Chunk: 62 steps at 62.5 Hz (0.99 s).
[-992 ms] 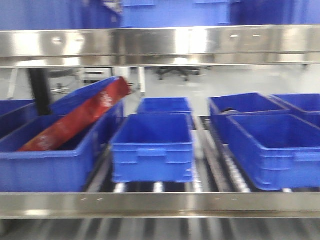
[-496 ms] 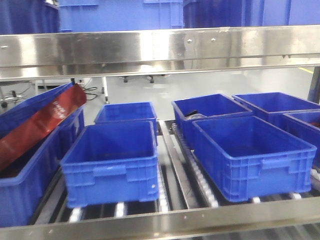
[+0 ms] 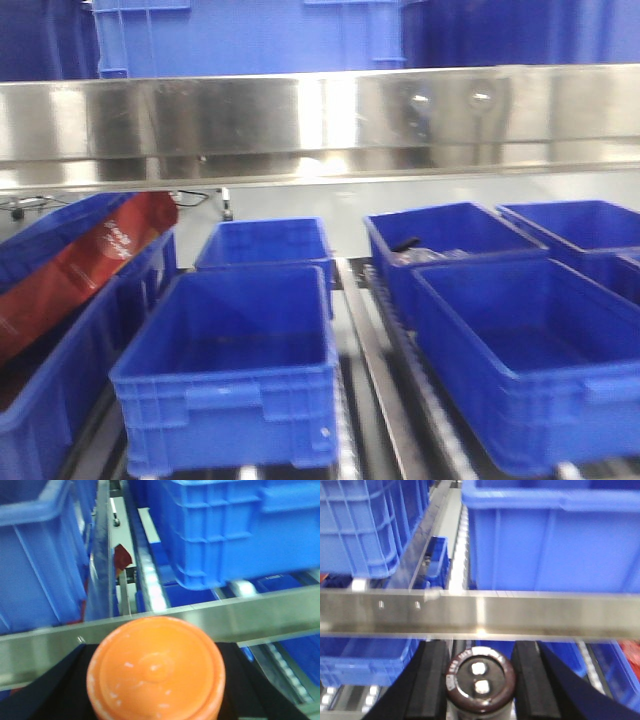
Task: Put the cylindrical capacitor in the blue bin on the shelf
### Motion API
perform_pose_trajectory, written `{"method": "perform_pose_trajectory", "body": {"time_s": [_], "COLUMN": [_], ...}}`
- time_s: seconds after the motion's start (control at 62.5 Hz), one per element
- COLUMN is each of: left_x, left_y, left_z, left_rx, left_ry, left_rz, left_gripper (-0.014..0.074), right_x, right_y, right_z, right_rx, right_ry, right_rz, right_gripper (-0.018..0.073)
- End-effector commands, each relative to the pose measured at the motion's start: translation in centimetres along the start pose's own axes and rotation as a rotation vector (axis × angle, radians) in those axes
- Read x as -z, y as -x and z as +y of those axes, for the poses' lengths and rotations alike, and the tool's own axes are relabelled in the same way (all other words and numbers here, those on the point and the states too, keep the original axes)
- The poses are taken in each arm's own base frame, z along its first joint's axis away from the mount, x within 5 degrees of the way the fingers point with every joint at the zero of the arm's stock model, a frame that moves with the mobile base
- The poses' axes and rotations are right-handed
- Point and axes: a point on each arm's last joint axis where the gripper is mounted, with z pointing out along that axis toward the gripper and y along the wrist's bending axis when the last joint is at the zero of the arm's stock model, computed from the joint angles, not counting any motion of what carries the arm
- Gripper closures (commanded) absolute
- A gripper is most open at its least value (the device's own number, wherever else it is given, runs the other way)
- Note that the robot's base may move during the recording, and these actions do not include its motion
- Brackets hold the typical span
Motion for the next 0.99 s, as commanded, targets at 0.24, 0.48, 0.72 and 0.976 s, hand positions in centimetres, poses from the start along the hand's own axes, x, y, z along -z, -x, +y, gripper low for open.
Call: {"method": "perform_pose_trajectory", "body": {"time_s": [0.24, 0.48, 0.72, 0.976], "left_x": [0.25, 0.25, 0.19, 0.19], "left_y": [0.22, 0.22, 0.21, 0.21], "left_z": [-0.09, -0.09, -0.09, -0.09], "left_rx": [0.001, 0.001, 0.001, 0.001], "left_ry": [-0.005, -0.005, -0.005, -0.005], "left_rz": [-0.026, -0.026, -0.024, -0.024], "left_gripper": [0.0708, 0.0708, 0.0708, 0.0708], "right_x": [0.24, 0.18, 0.18, 0.18], "right_y": [0.22, 0.33, 0.43, 0.43], "right_z": [-0.09, -0.14, -0.17, -0.17], "right_rx": [0.004, 0.004, 0.004, 0.004], "right_ry": [-0.012, -0.016, -0.019, -0.019], "right_rz": [-0.035, -0.046, -0.057, -0.057], "right_gripper": [0.0721, 0.0721, 0.0721, 0.0721]}}
